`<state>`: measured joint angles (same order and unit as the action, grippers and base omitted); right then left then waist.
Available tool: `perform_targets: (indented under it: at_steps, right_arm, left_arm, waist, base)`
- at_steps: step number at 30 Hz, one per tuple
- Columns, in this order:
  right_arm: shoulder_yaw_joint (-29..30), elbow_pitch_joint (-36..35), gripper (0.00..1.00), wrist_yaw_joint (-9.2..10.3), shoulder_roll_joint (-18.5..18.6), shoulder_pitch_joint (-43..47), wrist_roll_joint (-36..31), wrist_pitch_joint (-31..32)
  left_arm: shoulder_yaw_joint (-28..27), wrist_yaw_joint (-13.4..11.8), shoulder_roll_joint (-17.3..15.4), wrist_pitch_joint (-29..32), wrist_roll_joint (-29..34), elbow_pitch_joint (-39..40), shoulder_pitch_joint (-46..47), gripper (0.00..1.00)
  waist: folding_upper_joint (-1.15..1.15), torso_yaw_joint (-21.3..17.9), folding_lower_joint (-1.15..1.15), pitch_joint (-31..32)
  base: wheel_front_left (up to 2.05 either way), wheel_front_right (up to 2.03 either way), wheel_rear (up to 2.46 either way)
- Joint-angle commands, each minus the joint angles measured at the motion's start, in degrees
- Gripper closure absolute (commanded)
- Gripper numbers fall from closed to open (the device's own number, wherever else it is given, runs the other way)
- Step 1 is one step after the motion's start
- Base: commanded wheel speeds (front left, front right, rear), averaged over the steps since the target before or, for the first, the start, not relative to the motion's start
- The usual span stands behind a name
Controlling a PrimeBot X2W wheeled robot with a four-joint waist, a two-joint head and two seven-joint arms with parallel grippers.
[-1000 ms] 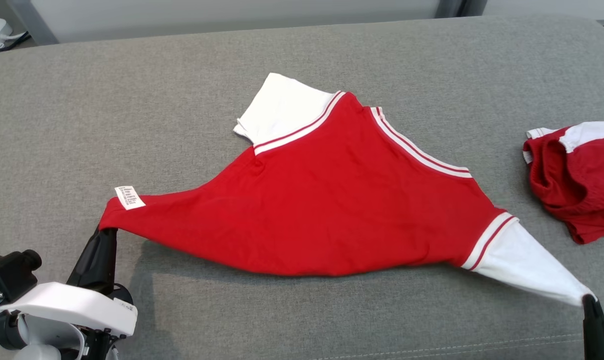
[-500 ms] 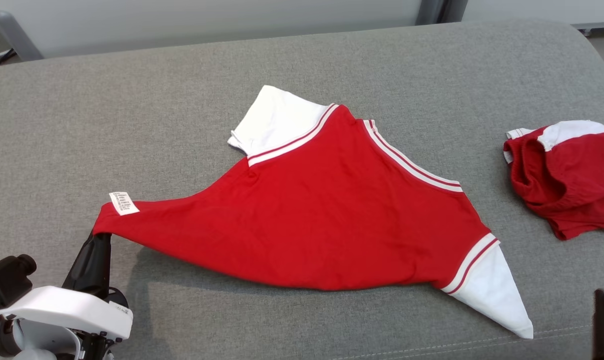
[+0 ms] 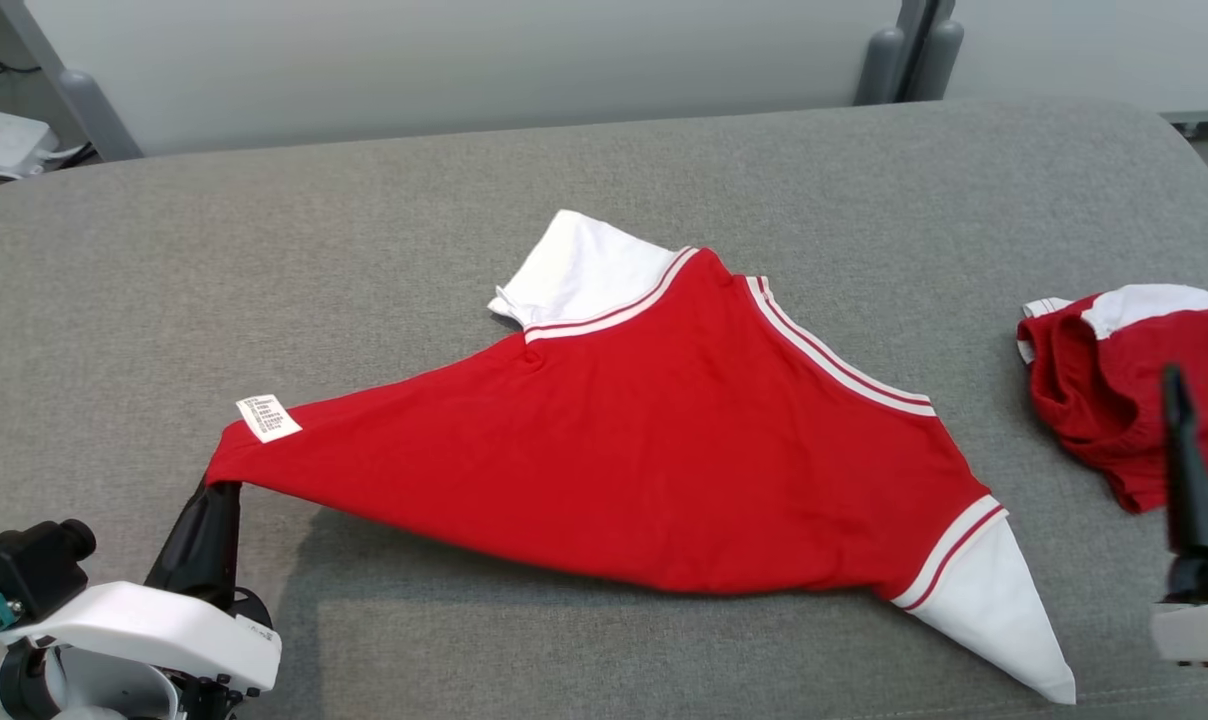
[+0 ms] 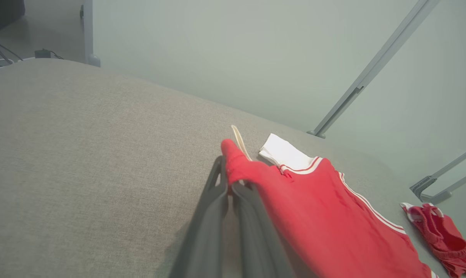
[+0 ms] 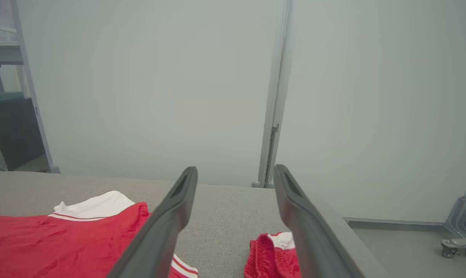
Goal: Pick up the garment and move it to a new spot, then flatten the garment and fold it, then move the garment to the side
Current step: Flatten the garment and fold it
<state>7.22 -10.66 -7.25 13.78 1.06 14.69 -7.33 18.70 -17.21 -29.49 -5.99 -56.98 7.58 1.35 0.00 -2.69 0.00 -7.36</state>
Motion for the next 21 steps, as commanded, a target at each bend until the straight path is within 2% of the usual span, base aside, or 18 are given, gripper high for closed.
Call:
perform_targets:
  at_steps: [1, 5, 10, 16, 21]
  right_arm:
    - [-2.21, -1.86, 0.00, -0.24, 1.53, -1.33, -2.17, 0.36]
    - [-5.20, -1.59, 0.00, -0.24, 0.27, -1.24, -5.52, 0.20]
    - [-6.45, -0.04, 0.00, -0.24, -0.87, -1.35, -5.14, -0.74]
    - [-6.52, 0.66, 0.00, -0.24, -0.99, -2.02, -3.99, -0.70]
    - [-7.77, 3.18, 0.00, -0.24, 0.76, -5.02, -1.88, 0.17]
  left_arm:
    - [-2.39, 0.11, -1.47, -0.21, 0.07, 0.98, 1.11, 1.00]
    - [-2.12, 0.18, -1.26, -0.28, 0.04, 0.76, 0.94, 1.00]
    - [-1.98, 0.33, -1.07, -0.32, -0.08, 0.47, 1.12, 1.00]
    - [-1.63, 0.56, -1.11, -0.16, 0.06, 0.31, 1.60, 1.00]
    - [-0.70, 1.27, -0.50, -0.08, 0.41, 0.23, 3.37, 1.00]
  waist:
    - [0.00, 0.49, 0.00, 0.57]
    - [0.00, 0.85, 0.00, 1.09]
    - [0.00, 0.80, 0.00, 1.12]
    - [0.00, 0.91, 0.00, 0.73]
    - [0.00, 2.34, 0.00, -0.82]
  base:
    - [0.00, 0.00, 0.00]
    - [0.00, 0.00, 0.00]
    - [0.00, 0.00, 0.00]
    - [0.00, 0.00, 0.00]
    - [0.00, 0.00, 0.00]
